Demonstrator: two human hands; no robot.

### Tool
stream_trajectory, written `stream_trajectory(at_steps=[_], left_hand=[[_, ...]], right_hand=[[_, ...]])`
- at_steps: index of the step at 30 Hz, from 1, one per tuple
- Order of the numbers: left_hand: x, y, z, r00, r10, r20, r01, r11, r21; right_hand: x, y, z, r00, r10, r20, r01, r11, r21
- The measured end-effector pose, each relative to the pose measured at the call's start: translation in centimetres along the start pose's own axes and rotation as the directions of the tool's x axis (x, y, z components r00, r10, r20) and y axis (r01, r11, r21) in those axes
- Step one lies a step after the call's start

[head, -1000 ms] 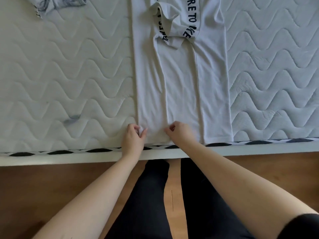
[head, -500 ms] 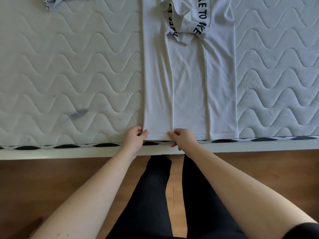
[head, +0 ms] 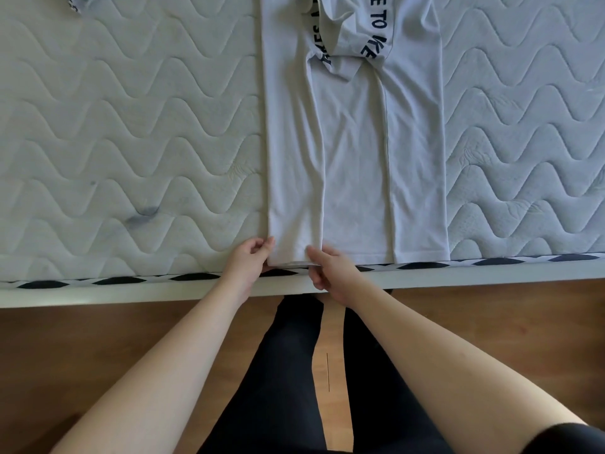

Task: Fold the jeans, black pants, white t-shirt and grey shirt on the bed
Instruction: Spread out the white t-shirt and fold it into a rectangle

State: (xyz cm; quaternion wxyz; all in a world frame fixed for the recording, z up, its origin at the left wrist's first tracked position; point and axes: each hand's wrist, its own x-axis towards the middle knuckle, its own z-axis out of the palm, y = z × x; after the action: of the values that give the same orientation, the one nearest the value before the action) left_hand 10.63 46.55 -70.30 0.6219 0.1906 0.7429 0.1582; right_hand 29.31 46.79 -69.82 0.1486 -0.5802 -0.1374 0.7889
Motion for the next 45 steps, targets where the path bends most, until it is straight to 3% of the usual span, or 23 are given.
stream_trajectory(at_steps=[6,8,10,12,14,17,20,24,26,31,35,39,41,45], left_hand=[[0.1,1.3,-0.2,0.985,-0.135,0.11,0.162,0.943,-0.291],[0.0,1.4,0.0,0.987,-0.129,0.1,0.154,0.94,-0.303],[-0.2,1.1,0.4,0.999,-0.033,-0.001,0.032,0.984,-0.176],[-0.9,0.3,0.7,0.988,0.14,-0.059,-0.139,0.99,0.016],[-1.8,-0.8,0.8,0.964,0.265,0.015,-0.264,0.955,0.136],[-2.8,-1.8,1.6,0.929,0.361,0.08,-0.367,0.877,0.311],[-3.0,-1.5,3.1,0.86,0.511,0.013,-0.469,0.78,0.415],[-3.0,0.0,3.6,0.835,0.495,-0.239,-0.355,0.817,0.455],[-2.8,0.1,3.3,0.846,0.461,-0.267,-0.292,0.821,0.491],[-3.1,-1.3,2.3,0.83,0.513,-0.219,-0.261,0.704,0.66],[-3.2,-2.0,1.8,0.756,0.65,-0.08,-0.307,0.46,0.833],[-3.4,-2.2,1.8,0.715,0.699,0.009,-0.317,0.313,0.895],[-3.5,-2.3,1.8,0.733,0.68,0.03,-0.311,0.296,0.903],[-3.1,-2.2,1.5,0.784,0.621,-0.006,-0.305,0.394,0.867]], right_hand=[[0.1,0.5,0.9,0.987,0.101,0.129,-0.14,0.926,0.351],[0.0,0.4,1.2,0.983,0.115,0.146,-0.168,0.89,0.425],[-0.1,0.2,1.2,0.985,0.124,0.122,-0.164,0.89,0.424],[-0.2,0.1,1.1,0.989,0.126,0.076,-0.144,0.929,0.34],[-0.3,-0.2,0.8,0.993,0.104,0.047,-0.113,0.958,0.265],[-0.9,-1.0,0.2,0.993,0.053,0.101,-0.075,0.97,0.233],[-1.5,-1.6,0.0,0.983,0.02,0.181,-0.055,0.98,0.191],[-1.5,-2.1,-0.4,0.981,0.004,0.195,-0.04,0.982,0.184],[-1.4,-2.1,-0.8,0.994,-0.004,0.111,-0.006,0.996,0.087],[-0.8,-1.0,-1.7,0.975,-0.11,-0.192,0.015,0.899,-0.439],[-0.8,-0.6,-1.7,0.953,-0.159,-0.258,-0.023,0.811,-0.585],[-0.7,-0.8,-1.6,0.944,-0.186,-0.271,-0.048,0.738,-0.673],[-0.6,-1.1,-1.4,0.946,-0.176,-0.272,-0.074,0.701,-0.71],[-0.5,-1.7,-1.2,0.951,-0.123,-0.283,-0.133,0.664,-0.736]])
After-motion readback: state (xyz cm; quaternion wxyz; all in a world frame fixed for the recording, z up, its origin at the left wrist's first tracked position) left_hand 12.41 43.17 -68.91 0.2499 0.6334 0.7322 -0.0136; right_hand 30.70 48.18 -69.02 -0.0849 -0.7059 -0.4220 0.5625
